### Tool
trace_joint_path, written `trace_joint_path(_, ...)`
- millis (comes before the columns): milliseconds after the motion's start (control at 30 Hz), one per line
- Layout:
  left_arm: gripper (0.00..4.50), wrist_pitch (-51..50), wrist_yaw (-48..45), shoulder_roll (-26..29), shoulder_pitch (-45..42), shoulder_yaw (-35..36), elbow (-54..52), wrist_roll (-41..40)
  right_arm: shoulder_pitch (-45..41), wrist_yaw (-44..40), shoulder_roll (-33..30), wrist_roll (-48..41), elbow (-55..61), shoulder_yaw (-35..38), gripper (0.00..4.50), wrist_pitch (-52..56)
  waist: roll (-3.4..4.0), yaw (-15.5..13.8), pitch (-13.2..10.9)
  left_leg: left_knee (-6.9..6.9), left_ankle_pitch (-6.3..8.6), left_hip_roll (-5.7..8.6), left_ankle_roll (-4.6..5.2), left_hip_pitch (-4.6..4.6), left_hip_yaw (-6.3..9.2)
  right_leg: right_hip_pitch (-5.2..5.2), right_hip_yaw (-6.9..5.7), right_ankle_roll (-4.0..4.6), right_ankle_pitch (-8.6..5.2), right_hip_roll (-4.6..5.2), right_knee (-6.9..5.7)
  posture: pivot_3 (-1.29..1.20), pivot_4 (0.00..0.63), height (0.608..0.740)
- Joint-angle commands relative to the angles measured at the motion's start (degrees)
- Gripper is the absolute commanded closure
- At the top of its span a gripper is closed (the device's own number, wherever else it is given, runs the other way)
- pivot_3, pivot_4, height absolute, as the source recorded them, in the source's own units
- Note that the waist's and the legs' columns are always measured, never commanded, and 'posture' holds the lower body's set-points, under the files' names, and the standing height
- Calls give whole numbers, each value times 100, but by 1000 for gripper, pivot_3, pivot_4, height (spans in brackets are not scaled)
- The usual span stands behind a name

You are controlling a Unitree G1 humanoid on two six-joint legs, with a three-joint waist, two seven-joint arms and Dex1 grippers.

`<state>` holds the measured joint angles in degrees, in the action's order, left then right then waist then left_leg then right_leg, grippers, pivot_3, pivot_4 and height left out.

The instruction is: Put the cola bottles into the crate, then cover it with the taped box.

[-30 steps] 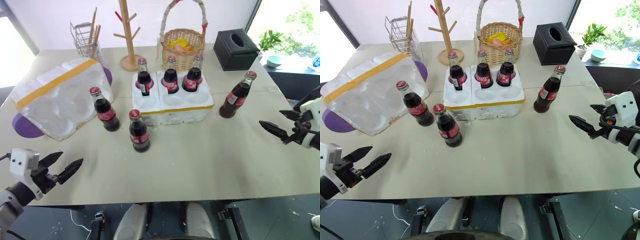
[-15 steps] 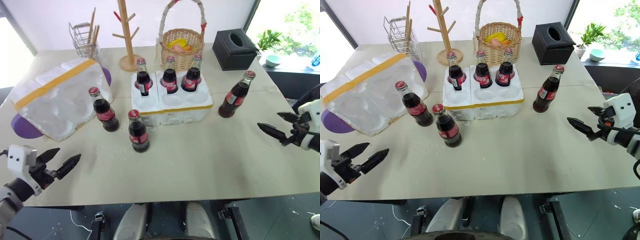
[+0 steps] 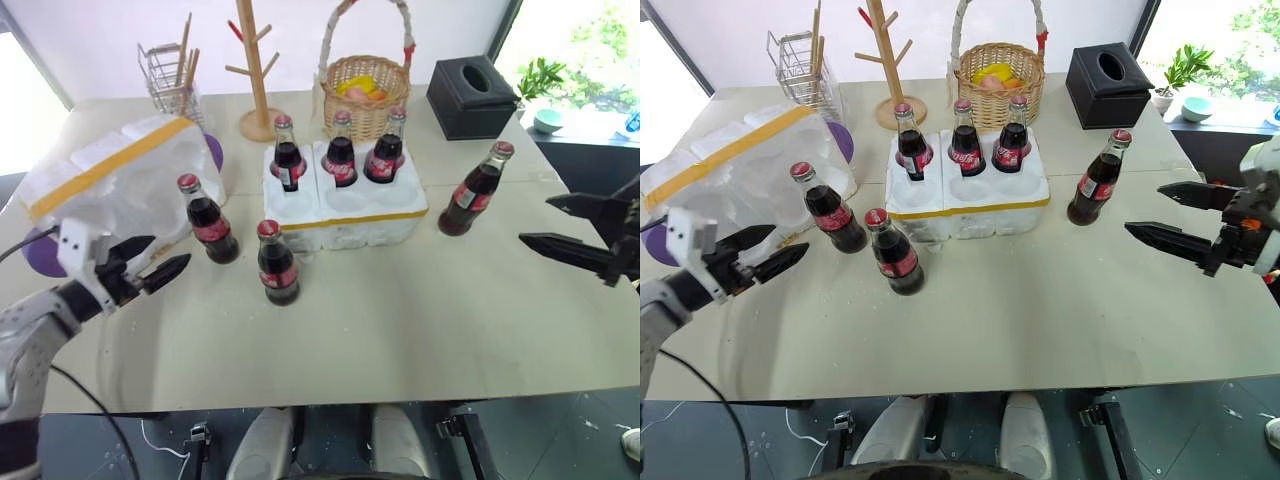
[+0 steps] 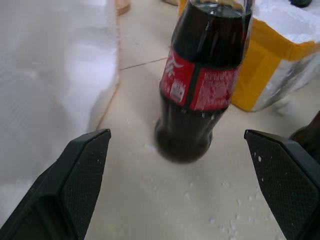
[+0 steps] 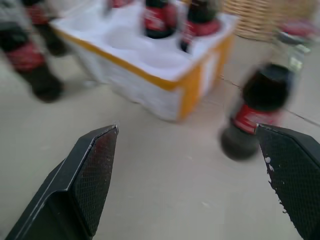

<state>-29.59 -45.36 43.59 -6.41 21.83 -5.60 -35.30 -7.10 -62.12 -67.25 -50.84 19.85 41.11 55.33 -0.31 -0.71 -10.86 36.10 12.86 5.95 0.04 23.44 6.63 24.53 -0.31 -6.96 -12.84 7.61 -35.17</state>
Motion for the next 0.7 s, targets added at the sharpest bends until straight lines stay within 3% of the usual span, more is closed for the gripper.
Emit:
trace_joint_path(33,23,359,-338,12,-610,-439,488,323,-428,212,-227,-1530,722,500,0,725,-4,-1,-1,1,1,-1,-1,0,-1,-1,0,0,0,1,0,0,150,734)
trace_joint_path(200,23,684,-575,-231,-1268,-1001,1119,685,-702,1022,-142,-2659,1200,342,0,853,-27,-12,0,4,3,-4,-5,2,-2,-4,2,-1,2,8,6,0,150,734)
trace_joint_path(433,23,1090,-749,-448,-1641,-1246,1780,1050,-777,1719,-75,-3042,1241,-37,0,599,-36,-9,-5,2,1,-5,1,6,-2,2,3,-4,5,8,9,0,150,734)
trace_joint_path(533,822,1152,-794,-560,-1756,-1173,1870,998,-808,1879,-39,-3134,1290,-179,0,488,-37,-13,-6,4,1,-5,1,6,-2,2,3,-5,6,8,9,0,150,734)
trace_joint_path(600,1723,1039,-814,-527,-1775,-1115,1773,949,-796,1922,-26,-3116,1346,-267,0,415,-37,-12,-6,5,1,-5,1,6,-2,2,3,-9,8,8,9,0,150,734)
trace_joint_path(700,1709,706,-997,-325,-1729,-1028,1512,773,-830,2025,-30,-3111,1393,-433,0,313,-38,-4,-7,4,0,-5,2,6,-1,2,3,-23,16,6,9,0,150,734)
